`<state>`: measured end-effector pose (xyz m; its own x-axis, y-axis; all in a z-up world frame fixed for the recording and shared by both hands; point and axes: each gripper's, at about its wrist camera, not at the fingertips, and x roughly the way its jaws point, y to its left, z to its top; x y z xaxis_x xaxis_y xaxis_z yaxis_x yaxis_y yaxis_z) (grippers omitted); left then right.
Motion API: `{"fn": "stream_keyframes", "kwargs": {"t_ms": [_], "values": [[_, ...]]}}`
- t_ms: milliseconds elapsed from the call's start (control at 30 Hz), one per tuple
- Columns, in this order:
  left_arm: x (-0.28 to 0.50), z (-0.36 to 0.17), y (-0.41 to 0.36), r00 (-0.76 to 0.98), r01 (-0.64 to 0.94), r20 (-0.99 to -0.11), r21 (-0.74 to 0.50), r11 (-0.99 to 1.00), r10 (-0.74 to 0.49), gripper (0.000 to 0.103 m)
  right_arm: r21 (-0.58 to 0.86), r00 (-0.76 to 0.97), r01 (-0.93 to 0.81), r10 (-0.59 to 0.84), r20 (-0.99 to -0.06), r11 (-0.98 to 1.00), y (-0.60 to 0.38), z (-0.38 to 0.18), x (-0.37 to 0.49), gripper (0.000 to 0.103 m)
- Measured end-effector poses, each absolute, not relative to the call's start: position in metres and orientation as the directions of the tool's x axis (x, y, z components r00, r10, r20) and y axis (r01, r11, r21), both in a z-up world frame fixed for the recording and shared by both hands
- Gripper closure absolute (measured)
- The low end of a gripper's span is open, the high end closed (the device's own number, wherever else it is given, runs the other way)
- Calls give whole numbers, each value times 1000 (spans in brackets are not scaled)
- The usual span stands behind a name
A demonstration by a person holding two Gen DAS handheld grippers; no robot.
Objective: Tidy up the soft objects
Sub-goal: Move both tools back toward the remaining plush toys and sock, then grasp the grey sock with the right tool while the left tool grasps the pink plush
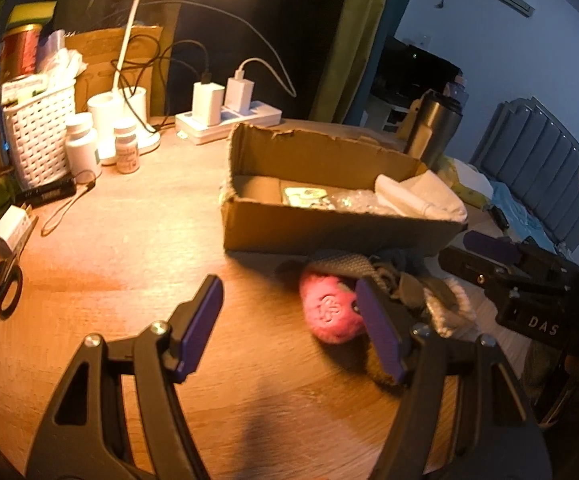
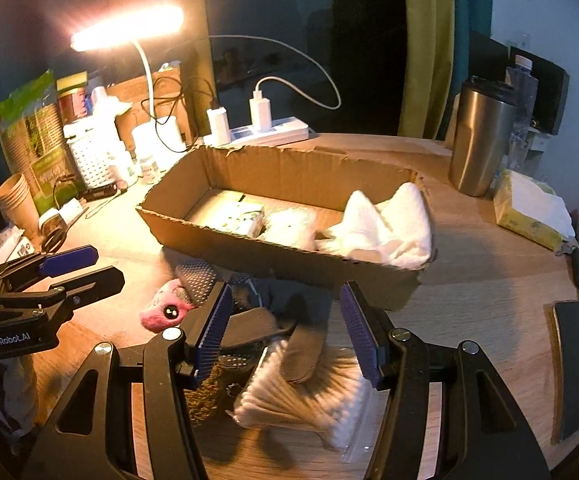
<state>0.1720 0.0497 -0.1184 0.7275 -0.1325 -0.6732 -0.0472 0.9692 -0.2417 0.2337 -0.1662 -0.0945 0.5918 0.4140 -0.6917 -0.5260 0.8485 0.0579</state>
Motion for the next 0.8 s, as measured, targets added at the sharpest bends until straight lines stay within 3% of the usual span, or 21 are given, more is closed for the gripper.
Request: {"fn": "stream_keyframes", "kwargs": {"t_ms": [800], "values": [[184,-138,74,697,-90,-707,-253,963,-121,32,79,480,-584,422,-769,808,-120,-132,250,43]]}}
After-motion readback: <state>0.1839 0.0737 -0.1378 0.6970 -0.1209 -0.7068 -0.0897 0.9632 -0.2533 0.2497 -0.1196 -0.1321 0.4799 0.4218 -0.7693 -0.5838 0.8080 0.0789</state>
